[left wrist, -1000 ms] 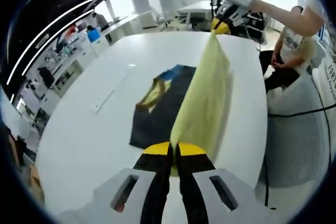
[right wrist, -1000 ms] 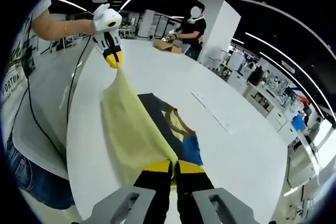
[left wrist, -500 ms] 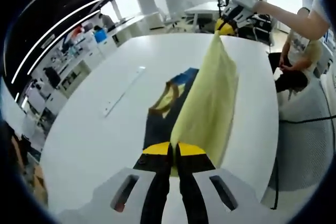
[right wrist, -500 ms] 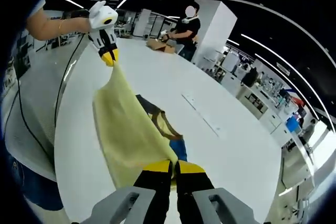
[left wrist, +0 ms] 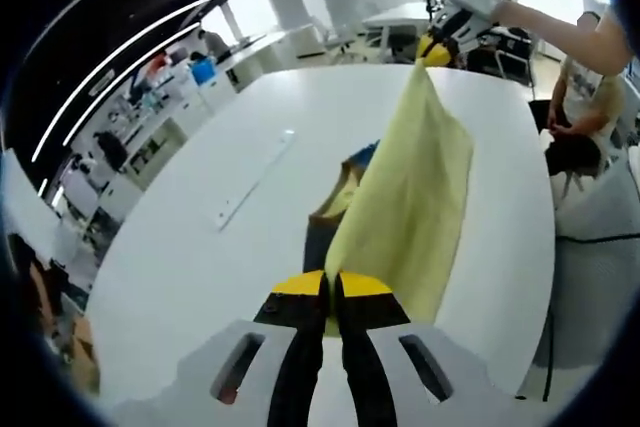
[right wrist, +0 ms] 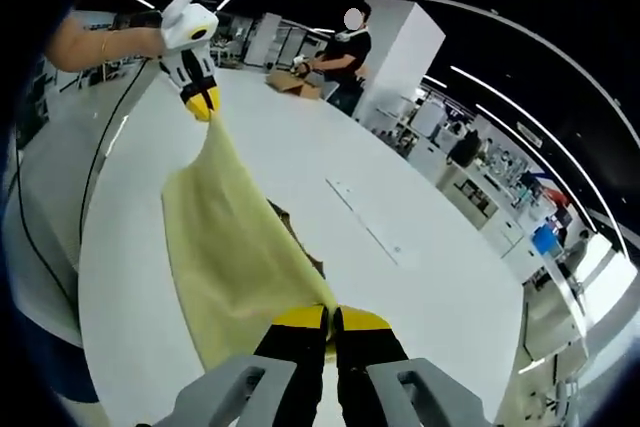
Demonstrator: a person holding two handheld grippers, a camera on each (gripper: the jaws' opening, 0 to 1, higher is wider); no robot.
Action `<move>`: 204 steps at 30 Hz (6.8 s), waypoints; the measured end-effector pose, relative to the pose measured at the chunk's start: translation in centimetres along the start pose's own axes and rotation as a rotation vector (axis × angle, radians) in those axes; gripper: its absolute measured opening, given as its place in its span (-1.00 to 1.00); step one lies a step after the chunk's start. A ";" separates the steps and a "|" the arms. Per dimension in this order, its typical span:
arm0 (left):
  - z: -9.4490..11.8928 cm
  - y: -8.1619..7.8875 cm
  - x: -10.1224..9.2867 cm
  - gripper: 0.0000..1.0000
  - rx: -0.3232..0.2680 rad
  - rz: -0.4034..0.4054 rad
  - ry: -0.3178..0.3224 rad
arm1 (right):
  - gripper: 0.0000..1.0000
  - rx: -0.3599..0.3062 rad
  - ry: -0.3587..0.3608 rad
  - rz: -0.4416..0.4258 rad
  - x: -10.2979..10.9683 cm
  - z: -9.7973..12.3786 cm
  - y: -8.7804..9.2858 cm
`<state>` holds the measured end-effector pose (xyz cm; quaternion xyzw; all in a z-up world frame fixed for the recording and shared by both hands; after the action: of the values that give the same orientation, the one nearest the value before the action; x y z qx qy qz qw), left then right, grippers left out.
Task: Fold the garment on the visible template until the final outline fits inside the template.
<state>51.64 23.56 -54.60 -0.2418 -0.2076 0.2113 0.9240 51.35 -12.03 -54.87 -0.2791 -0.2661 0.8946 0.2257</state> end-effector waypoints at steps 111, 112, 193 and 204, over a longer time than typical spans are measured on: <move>-14.2 7.0 6.8 -0.97 0.017 0.394 0.014 | -1.00 0.147 -0.038 -0.303 -3.8 -15.3 5.9; -14.3 7.0 6.8 -0.97 0.007 0.420 0.018 | -1.00 0.140 -0.030 -0.341 -3.9 -15.4 5.9; -4.8 11.5 -6.4 -0.02 -0.236 0.560 0.057 | 0.13 0.087 -0.212 -0.567 8.6 -4.9 10.0; -5.5 13.2 -7.8 -0.31 -0.187 0.601 0.058 | -0.22 0.079 -0.200 -0.589 9.8 -4.8 10.8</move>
<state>44.06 28.29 -68.25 -0.3824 -0.1188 0.4477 0.7995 44.28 -13.11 -68.52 -0.0915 -0.3215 0.8234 0.4586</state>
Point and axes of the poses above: the point that each gripper's makers call its tool centre point, and the gripper's own axes: z roughly backward along the fingers, x roughly to its left, y roughly out of its underside, the point moved 8 cm from there along z, roughly backward along the fingers, and after that the axes turned 10 degrees about x, right-handed, at the moved point
